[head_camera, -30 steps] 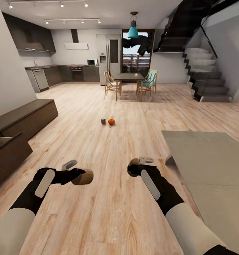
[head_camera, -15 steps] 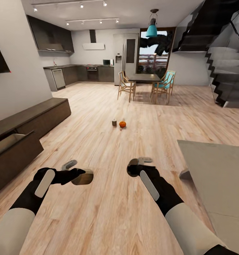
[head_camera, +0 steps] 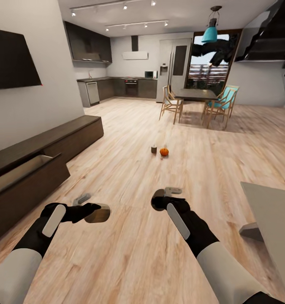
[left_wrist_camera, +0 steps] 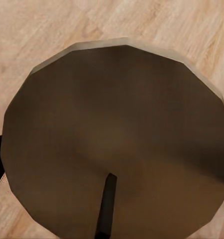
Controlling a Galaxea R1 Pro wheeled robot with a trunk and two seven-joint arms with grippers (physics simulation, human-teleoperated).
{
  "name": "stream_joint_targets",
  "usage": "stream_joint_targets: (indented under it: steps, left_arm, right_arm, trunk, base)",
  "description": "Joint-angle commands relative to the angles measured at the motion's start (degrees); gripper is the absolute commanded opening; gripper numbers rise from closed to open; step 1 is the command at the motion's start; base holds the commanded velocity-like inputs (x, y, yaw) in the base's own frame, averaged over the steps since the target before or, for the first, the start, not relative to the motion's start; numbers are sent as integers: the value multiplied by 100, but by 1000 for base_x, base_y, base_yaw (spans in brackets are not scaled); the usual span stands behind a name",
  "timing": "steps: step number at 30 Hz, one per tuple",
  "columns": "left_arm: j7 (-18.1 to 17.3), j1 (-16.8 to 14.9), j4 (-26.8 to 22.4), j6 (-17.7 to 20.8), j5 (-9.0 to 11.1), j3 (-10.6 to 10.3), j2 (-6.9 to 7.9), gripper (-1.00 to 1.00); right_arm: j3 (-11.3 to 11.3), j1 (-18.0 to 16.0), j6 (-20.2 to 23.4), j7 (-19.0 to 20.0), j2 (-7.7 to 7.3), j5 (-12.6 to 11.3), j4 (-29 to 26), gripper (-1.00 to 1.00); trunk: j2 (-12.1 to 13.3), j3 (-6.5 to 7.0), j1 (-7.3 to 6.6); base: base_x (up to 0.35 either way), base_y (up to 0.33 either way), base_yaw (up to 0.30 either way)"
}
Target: Place each of the two pumpkins and all three candles from the living room inside a cabinet in the living room (use any cabinet), then make sure every cabinet is closed, and position the cauldron so it is next to a table in the living room.
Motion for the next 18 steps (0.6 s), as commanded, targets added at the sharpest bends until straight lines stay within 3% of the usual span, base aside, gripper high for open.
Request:
stream_joint_targets:
  steps: [1,8,18]
  left_arm:
    - [-11,-1,-4,-1,11,6,3,-100]
    - [-6,-1,1,-9,11,25,6,-100]
    - [-10,-1,119,-10,11,29,1,-100]
  right_arm:
    - [-2,-1,-1,0,-3,8,-2,-100]
    - [1,-1,6,17,3,8,-11,-100]
    - [1,-1,6,18,4,8,-8,-100]
  trunk:
    - [0,0,0]
    - [0,9,0]
    - [0,42,0]
  base:
    - [22,0,287]
    - [28,0,287]
    - [308,0,287]
